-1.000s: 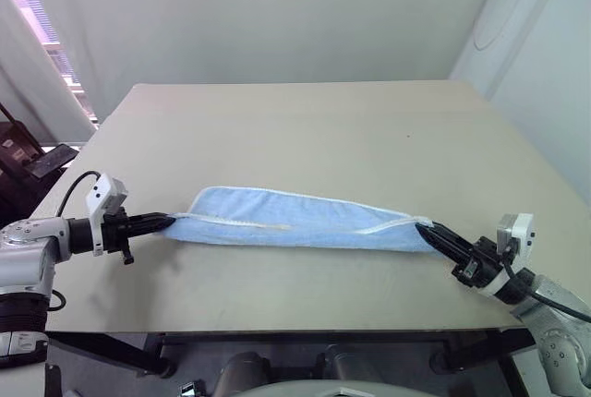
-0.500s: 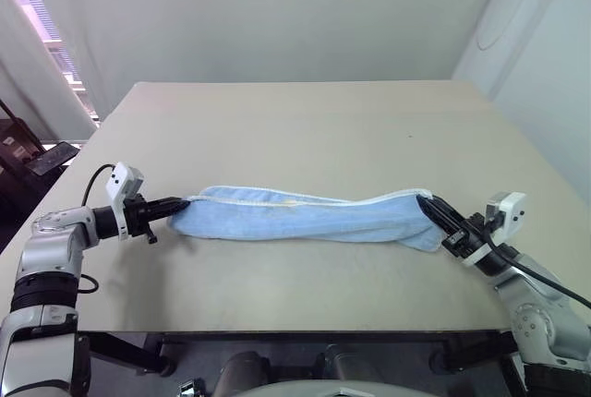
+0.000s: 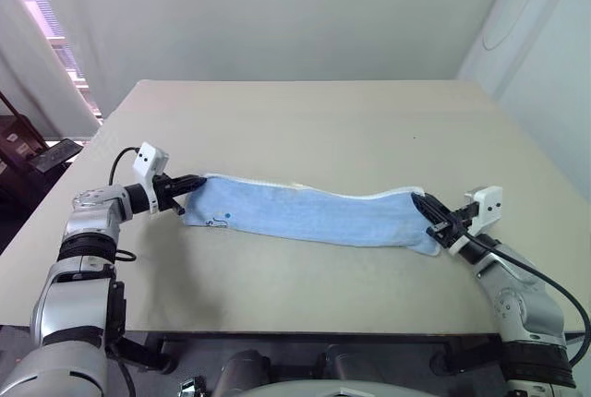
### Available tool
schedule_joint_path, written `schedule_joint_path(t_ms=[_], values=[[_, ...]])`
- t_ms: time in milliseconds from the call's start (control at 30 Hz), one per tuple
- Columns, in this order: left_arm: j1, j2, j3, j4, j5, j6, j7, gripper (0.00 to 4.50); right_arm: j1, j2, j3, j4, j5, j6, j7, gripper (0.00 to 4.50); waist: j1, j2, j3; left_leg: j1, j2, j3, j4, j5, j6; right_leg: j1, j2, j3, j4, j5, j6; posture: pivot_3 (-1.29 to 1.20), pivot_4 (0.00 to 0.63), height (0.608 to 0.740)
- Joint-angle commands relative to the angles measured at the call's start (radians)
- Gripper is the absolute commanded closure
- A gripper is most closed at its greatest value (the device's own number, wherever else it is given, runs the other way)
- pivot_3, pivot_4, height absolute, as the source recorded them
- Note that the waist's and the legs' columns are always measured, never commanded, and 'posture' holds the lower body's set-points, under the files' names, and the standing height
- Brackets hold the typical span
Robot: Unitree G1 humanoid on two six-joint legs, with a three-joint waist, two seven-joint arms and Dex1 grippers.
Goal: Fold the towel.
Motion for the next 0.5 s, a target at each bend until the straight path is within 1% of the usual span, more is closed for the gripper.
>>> schedule_joint_path(t_ms=[33, 133, 233, 300, 333, 367, 433, 500], values=[[-0.042, -0.005, -0.010, 0.034, 0.027, -0.043, 0.002, 4.47, -0.009, -0.010, 0.007, -0.018, 0.011, 0.046, -0.008, 4.50, 0.000, 0.000, 0.000, 0.000, 0.000, 0.000, 0.000, 0.000, 0.000, 0.000, 0.000, 0.000, 0.000, 0.000, 0.000, 0.00, 0.000, 0.724], [-0.052, -0.011, -0.003, 0.052, 0.023, -0.041, -0.001, 4.47, -0.016, -0.005, -0.004, -0.026, 0.021, 0.139, -0.061, 4.50, 0.001, 0.000, 0.000, 0.000, 0.000, 0.000, 0.000, 0.000, 0.000, 0.000, 0.000, 0.000, 0.000, 0.000, 0.000, 0.00, 0.000, 0.724], [-0.056, -0.012, 0.003, 0.063, 0.018, -0.030, 0.002, 3.72, -0.023, -0.009, -0.008, -0.050, 0.056, 0.228, -0.071, 4.50, 0.001, 0.000, 0.000, 0.000, 0.000, 0.000, 0.000, 0.000, 0.000, 0.000, 0.000, 0.000, 0.000, 0.000, 0.000, 0.00, 0.000, 0.724], [-0.057, -0.011, 0.010, 0.066, 0.013, -0.030, 0.006, 3.01, -0.030, -0.014, -0.012, -0.056, 0.066, 0.263, -0.080, 3.96, 0.000, 0.000, 0.000, 0.000, 0.000, 0.000, 0.000, 0.000, 0.000, 0.000, 0.000, 0.000, 0.000, 0.000, 0.000, 0.00, 0.000, 0.724], [-0.057, -0.011, 0.015, 0.067, 0.009, -0.032, 0.009, 2.74, -0.032, -0.019, -0.011, -0.057, 0.072, 0.278, -0.078, 3.77, 0.000, 0.000, 0.000, 0.000, 0.000, 0.000, 0.000, 0.000, 0.000, 0.000, 0.000, 0.000, 0.000, 0.000, 0.000, 0.00, 0.000, 0.724], [-0.059, -0.010, 0.021, 0.069, 0.005, -0.029, 0.015, 2.29, -0.034, -0.023, -0.014, -0.061, 0.080, 0.297, -0.078, 3.40, 0.000, 0.000, 0.000, 0.000, 0.000, 0.000, 0.000, 0.000, 0.000, 0.000, 0.000, 0.000, 0.000, 0.000, 0.000, 0.00, 0.000, 0.724], [-0.061, -0.003, 0.031, 0.066, -0.001, -0.021, 0.012, 1.62, -0.042, -0.028, -0.026, -0.074, 0.100, 0.323, -0.079, 2.72, 0.000, 0.000, 0.000, 0.000, 0.000, 0.000, 0.000, 0.000, 0.000, 0.000, 0.000, 0.000, 0.000, 0.000, 0.000, 0.00, 0.000, 0.724], [-0.062, 0.010, 0.045, 0.059, -0.008, -0.021, 0.016, 0.83, -0.054, -0.035, -0.045, -0.092, 0.119, 0.344, -0.090, 1.95, 0.000, 0.000, 0.000, -0.001, 0.000, 0.000, 0.000, 0.000, 0.000, 0.000, 0.000, 0.000, 0.000, 0.000, 0.000, 0.00, 0.000, 0.724]])
